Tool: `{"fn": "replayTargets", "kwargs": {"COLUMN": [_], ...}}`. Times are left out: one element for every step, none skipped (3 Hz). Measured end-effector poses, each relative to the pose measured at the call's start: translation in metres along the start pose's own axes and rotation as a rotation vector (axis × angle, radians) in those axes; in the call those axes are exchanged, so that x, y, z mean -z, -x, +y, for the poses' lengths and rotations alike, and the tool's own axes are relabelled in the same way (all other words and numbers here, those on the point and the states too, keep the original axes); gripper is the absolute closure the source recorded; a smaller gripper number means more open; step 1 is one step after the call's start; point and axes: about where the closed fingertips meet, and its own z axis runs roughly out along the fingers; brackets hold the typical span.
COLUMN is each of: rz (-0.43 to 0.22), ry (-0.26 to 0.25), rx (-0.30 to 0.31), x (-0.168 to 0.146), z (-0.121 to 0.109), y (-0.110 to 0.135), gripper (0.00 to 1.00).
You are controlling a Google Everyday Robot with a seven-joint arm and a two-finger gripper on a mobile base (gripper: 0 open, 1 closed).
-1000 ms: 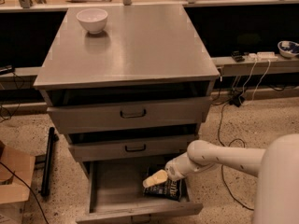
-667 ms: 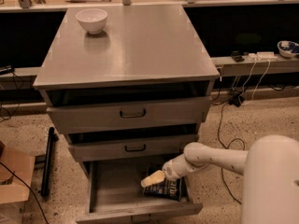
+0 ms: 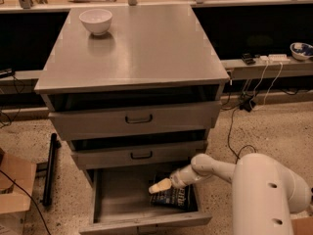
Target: Pick blue chip bag from bottom drawer and place on counter
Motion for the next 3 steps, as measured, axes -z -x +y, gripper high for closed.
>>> {"fn": "replayTargets", "kwargs": {"rz": [-0.017, 0.001, 0.029], "ry": [-0.008, -0.006, -0.058], "rx": [-0.002, -0.023, -0.035], "x": [0.000, -0.007, -0.018], "z": [-0.008, -0.015, -0.034], "y": [0.007, 0.007, 0.013], "gripper": [0.00, 0.00, 0.00]}}
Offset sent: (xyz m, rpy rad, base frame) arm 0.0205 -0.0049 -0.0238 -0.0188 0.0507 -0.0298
